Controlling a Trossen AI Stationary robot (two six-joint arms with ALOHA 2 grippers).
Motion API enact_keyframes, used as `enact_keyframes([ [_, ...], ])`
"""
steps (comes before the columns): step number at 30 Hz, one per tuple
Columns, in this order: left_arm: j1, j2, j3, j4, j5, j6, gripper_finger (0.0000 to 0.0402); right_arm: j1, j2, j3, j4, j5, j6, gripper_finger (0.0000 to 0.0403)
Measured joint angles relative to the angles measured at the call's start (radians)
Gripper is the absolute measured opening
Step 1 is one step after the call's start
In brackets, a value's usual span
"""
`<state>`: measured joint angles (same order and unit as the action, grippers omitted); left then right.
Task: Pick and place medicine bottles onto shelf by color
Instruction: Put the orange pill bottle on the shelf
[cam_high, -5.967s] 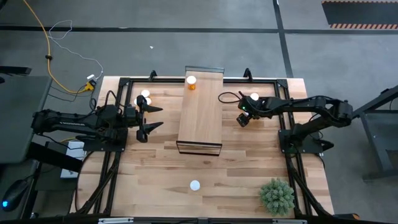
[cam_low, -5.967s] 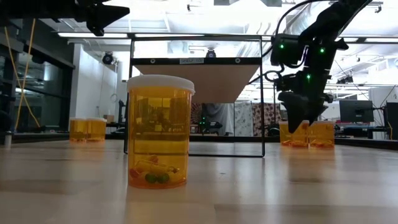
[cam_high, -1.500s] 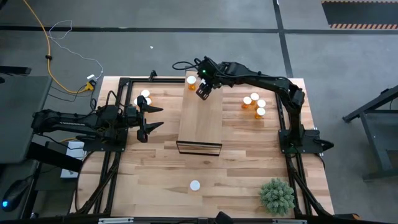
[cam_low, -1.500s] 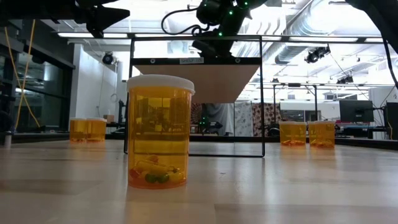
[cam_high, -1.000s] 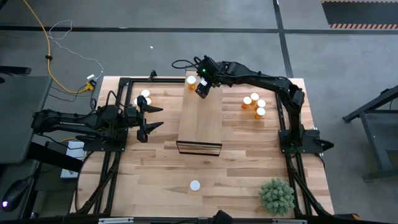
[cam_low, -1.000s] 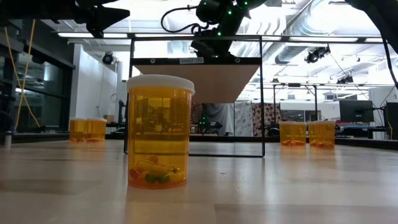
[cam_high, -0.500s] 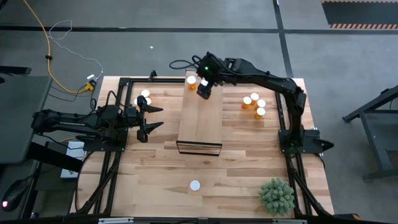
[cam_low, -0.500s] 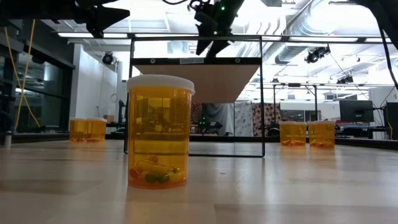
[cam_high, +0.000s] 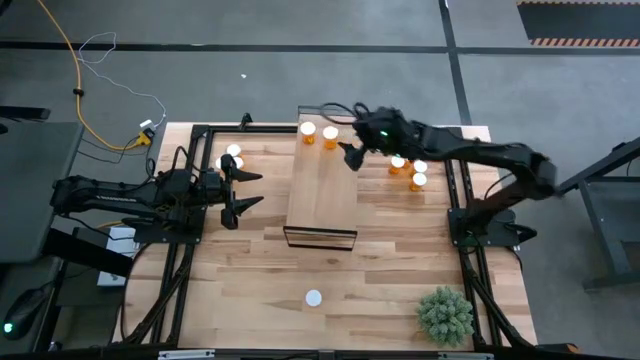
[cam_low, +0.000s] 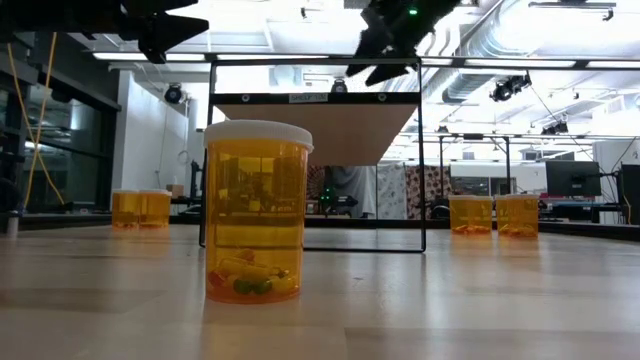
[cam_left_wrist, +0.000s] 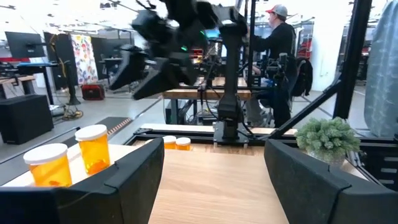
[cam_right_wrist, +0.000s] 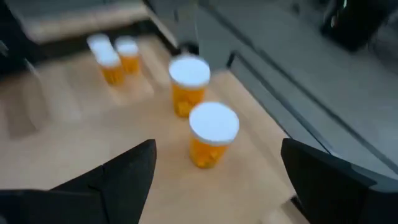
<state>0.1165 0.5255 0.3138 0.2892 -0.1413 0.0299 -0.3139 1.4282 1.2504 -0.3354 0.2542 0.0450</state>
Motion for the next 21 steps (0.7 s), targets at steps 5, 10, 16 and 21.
enact_keyframes([
  [5, 0.0, 0.0, 0.0, 0.014, -0.005, -0.002, 0.0268, 0.0, -0.129, -0.295, 0.44, -0.147, 0.034, 0.0337],
  [10, 0.0, 0.0, 0.0, 0.019, -0.005, -0.018, 0.0268, 0.0, -0.145, -0.457, 0.726, -0.316, 0.067, 0.0337],
  [16, 0.001, 0.0, 0.0, 0.019, -0.004, -0.011, 0.0268, 0.022, -0.145, -0.524, 0.741, -0.344, 0.108, 0.0337],
  [21, 0.001, 0.0, 0.0, 0.016, -0.004, -0.021, 0.0268, 0.079, -0.145, -0.546, 0.739, -0.301, 0.109, 0.0337],
])
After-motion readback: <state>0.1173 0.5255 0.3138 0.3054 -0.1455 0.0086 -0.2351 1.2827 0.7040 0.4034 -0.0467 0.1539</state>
